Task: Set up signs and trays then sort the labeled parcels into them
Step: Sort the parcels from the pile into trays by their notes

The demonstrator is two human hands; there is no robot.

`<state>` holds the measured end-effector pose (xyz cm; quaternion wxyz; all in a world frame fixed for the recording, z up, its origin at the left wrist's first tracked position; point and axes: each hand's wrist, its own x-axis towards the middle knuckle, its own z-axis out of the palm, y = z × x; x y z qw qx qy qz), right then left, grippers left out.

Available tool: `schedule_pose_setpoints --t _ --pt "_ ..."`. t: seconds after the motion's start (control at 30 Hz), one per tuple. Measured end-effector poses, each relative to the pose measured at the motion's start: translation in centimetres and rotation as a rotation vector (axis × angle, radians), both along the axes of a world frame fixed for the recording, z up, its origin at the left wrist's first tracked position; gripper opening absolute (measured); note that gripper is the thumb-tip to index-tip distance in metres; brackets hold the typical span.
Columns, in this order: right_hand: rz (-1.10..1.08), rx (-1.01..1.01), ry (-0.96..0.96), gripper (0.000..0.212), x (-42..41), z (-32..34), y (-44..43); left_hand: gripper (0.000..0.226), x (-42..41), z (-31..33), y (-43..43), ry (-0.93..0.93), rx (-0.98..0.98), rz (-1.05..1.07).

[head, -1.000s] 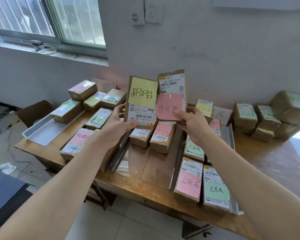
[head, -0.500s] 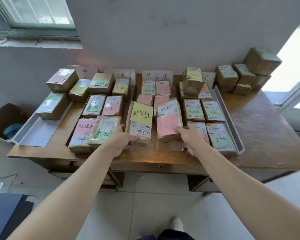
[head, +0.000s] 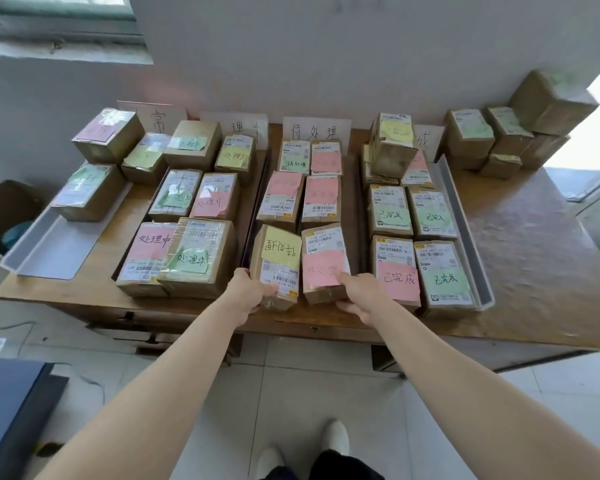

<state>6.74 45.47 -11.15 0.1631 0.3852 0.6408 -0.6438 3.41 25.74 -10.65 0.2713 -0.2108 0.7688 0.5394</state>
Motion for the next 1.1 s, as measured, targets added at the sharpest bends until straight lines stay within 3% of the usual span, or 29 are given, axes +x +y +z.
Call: schedule_pose_setpoints --t 0.13,0.23,0.4,0.5,0.63,0.8,0.93,1.1 --pt "0.063 0.031 -0.015 0.041 -0.6 -0.8 0.5 0.066 -0.2 -0.8 0.8 0.0 -0.044 0.06" --pt "0.159 0.128 -0.01 0.025 -1.0 -1.1 1.0 0.061 -0.7 -1.3 1.2 0.025 -0.093 0.097" --pt "0.426 0.337 0.003 0.027 -1.5 -0.6 2.1 0.052 -0.5 -0.9 1.8 0.073 -0.238 0.099" --pt "0.535 0.556 0.124 0.028 -1.9 1.5 3.0 0.045 -0.3 0.6 2.2 0.146 -0.433 -0.022" --pt "0.649 0.757 0.345 0.028 -2.9 6.6 4.0 0.043 -1.4 4.4 3.2 0.376 -0.655 -0.161" --pt "0.627 0.974 0.581 0.029 -3.5 13.9 5.7 0.039 -3.5 12.0 7.6 0.828 -0.606 -0.344" --pt "0.57 1.28 0.677 0.037 -2.1 19.3 7.9 0.035 -4.0 17.3 12.1 1.226 -0.543 -0.456" --pt "0.39 1.596 0.74 0.032 0.1 24.0 11.8 0.036 -3.4 22.5 18.0 1.505 -0.369 -0.498"
